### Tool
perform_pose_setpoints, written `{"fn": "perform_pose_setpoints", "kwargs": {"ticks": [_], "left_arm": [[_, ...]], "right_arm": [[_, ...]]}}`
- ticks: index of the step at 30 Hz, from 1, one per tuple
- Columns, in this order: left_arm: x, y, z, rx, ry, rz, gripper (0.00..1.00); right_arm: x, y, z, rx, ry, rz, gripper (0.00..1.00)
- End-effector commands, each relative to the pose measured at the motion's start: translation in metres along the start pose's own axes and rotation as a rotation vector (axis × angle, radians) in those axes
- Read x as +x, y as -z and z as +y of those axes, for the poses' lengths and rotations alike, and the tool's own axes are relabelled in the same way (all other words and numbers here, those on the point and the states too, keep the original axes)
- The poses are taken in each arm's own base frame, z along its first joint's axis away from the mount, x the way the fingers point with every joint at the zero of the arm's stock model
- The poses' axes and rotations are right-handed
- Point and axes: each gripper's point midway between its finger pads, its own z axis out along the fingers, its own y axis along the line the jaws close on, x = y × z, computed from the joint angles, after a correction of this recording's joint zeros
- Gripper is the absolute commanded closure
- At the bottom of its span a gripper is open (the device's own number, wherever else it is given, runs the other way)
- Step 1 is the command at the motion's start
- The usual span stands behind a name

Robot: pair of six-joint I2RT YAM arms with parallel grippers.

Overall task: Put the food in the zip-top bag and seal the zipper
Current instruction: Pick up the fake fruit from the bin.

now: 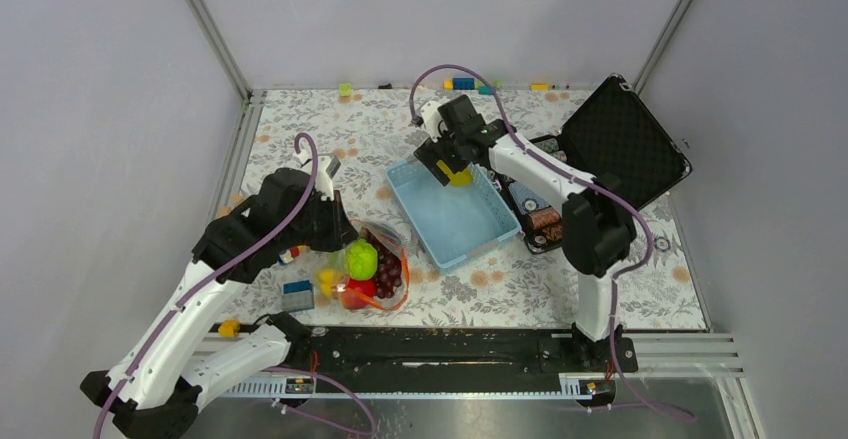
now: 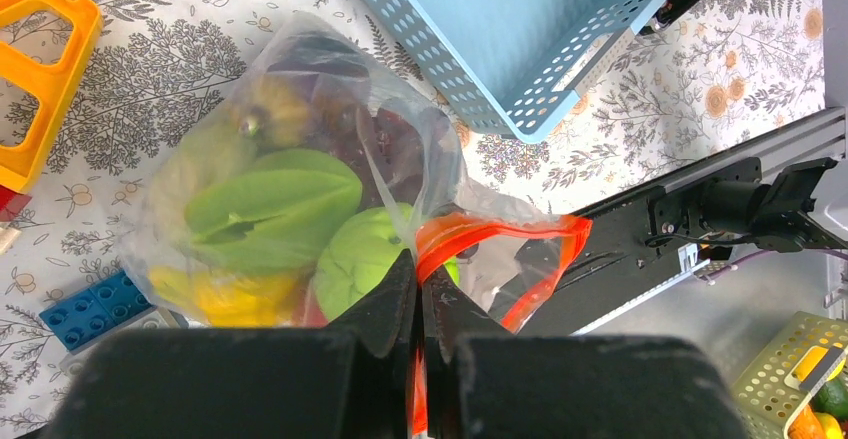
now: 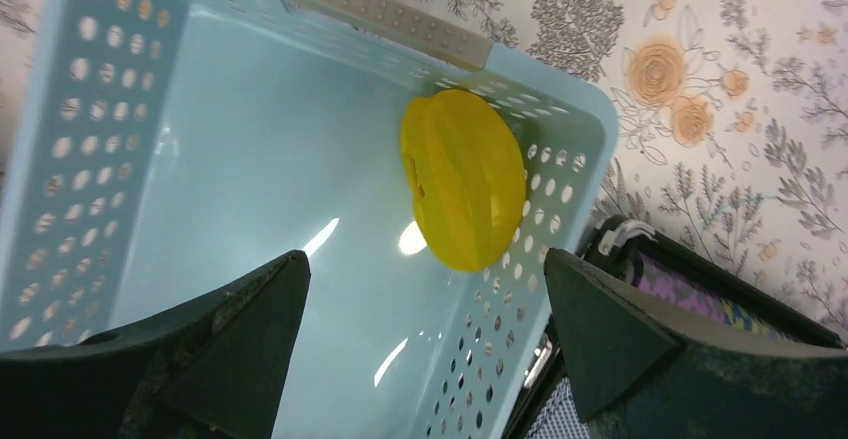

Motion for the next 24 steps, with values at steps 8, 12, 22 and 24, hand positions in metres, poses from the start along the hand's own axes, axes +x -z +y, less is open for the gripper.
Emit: {"fn": "perform_pose_setpoints", "kwargs": {"ticks": [8,12,22,24], "left_arm": [[-0.034,0.009,-0.014,0.063,-0.011,-0.142,1.00],[-0.034,0.007,-0.012,0.058,-0.006,-0.138,1.00],[-0.035,0.004,-0.010,0.052,0.009,-0.138,1.00],[-0.035,0.004,-0.009,0.050,0.009,-0.139,1.00]], "right_arm": [[0.010,-0.054,-0.019,0.060,0.197,0.096,0.06],[0.017,-0.068,-0.021,0.059,0.236,0.122,0.06],[0.034,-0.092,-0.014,0.019,0.268,0.182,0.09],[0.035,-0.093,-0.012,0.004,0.266,0.193,0.11]]}}
